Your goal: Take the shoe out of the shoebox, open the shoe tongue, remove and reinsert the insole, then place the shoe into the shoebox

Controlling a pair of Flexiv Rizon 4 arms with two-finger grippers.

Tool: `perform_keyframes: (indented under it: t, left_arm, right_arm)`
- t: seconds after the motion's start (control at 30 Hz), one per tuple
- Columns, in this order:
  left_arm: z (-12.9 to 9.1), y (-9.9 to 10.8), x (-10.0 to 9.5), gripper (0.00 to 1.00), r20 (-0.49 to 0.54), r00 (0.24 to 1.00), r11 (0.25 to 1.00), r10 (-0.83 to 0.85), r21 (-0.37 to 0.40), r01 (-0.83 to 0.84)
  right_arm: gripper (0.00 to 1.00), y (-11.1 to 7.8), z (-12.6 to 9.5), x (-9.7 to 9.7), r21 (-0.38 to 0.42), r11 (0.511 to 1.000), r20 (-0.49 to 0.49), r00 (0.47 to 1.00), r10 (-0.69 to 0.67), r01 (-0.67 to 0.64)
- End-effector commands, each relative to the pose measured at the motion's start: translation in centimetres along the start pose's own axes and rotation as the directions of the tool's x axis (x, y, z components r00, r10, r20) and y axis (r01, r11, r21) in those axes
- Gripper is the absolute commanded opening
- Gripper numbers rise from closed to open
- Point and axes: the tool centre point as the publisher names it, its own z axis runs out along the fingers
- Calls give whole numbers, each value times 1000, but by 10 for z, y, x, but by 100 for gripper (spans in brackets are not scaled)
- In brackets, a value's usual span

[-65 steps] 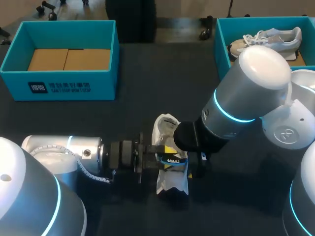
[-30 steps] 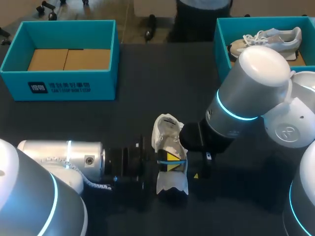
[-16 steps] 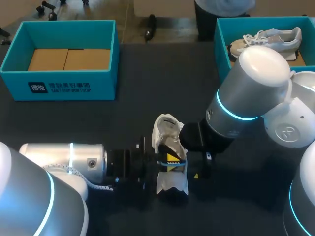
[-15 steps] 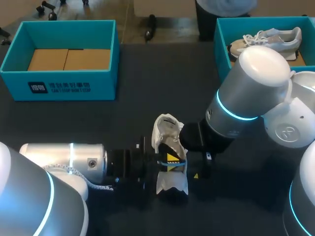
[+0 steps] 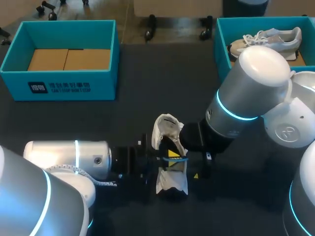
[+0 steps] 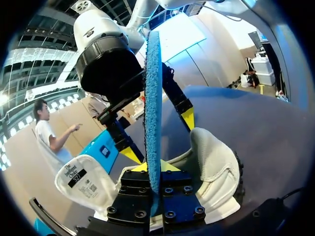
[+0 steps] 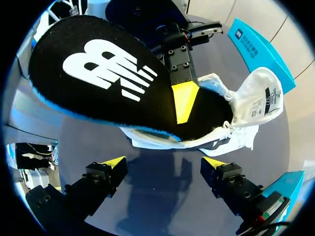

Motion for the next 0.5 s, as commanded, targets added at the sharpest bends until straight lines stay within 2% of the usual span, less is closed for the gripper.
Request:
perform_keyframes:
  t: [0.03,0.17,0.27,0.5]
  left_arm:
    - [0,0,-1,0,-11,1000,1000,-5,6,5]
    - [-3,-3,0,0,-21,999,999,-27,21,28]
    - [-5,-5,-1,14,-26,999,998,-45,35,46]
    - [-10,-13,-2,21,-38,997,995,-74,64,76]
  right_arm:
    - [100,1,2,0,0,1000,0,1000,0,0]
    - [100,1,2,0,0,1000,0,1000,0,0]
    - [100,1,2,0,0,1000,0,1000,0,0]
    - [100,1,2,0,0,1000,0,1000,0,0]
